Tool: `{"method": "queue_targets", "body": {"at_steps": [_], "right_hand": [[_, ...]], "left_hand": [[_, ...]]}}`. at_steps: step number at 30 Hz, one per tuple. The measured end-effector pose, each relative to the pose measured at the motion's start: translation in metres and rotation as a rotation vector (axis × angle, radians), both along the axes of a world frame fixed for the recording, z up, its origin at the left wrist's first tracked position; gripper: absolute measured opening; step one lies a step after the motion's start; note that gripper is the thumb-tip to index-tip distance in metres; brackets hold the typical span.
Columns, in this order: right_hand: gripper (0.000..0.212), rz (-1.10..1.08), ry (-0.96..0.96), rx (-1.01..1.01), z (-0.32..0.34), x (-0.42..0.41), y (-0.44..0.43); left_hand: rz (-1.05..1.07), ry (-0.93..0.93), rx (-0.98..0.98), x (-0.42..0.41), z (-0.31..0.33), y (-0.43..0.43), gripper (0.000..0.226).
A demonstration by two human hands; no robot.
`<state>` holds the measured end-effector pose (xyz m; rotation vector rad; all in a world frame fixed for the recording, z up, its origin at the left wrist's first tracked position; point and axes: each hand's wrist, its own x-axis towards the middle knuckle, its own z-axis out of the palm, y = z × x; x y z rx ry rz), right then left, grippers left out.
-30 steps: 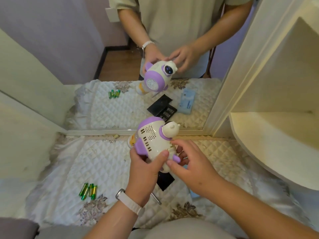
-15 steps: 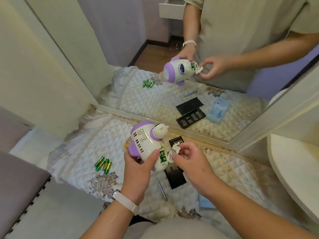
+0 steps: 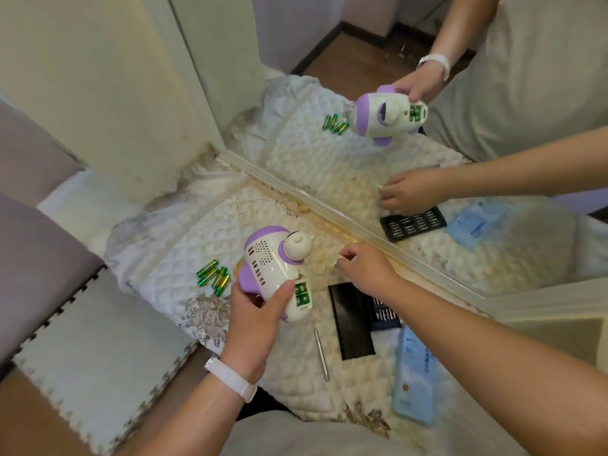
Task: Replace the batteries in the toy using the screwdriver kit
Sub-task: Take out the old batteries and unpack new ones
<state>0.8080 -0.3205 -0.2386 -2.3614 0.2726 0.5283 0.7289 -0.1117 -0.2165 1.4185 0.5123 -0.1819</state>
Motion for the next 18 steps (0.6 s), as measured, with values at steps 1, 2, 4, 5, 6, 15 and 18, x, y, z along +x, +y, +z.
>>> {"method": "queue_targets", "body": {"at_steps": [1, 2, 4, 5, 6, 15, 18], "right_hand": [[0.011, 0.035, 0.021, -0.035, -0.006, 0.007, 0.001], [0.012, 0.071, 0.033, -0.061, -0.012, 0.013, 0.002], [0.013, 0.124, 0.041, -0.089, -0.021, 0.02, 0.005], [0.013, 0.138, 0.047, -0.096, -0.024, 0.022, 0.006], [0.013, 0.148, 0.056, -0.102, -0.028, 0.024, 0.006], [0.027, 0.088, 0.048, -0.056, -0.029, 0.016, 0.0], [0.023, -0.048, 0.012, 0.084, 0.0, -0.003, -0.005]], "left_hand": [[-0.001, 0.009, 0.002, 0.003, -0.002, 0.0, 0.073], [-0.005, 0.027, 0.006, 0.006, -0.005, 0.0, 0.074], [-0.025, 0.064, 0.02, 0.012, -0.011, 0.001, 0.08], [-0.033, 0.077, 0.027, 0.015, -0.012, 0.001, 0.083], [-0.04, 0.087, 0.036, 0.019, -0.015, 0.001, 0.084], [-0.163, 0.085, 0.101, 0.041, -0.012, -0.007, 0.08], [-0.194, 0.051, 0.125, 0.039, 0.001, -0.014, 0.081]]}}
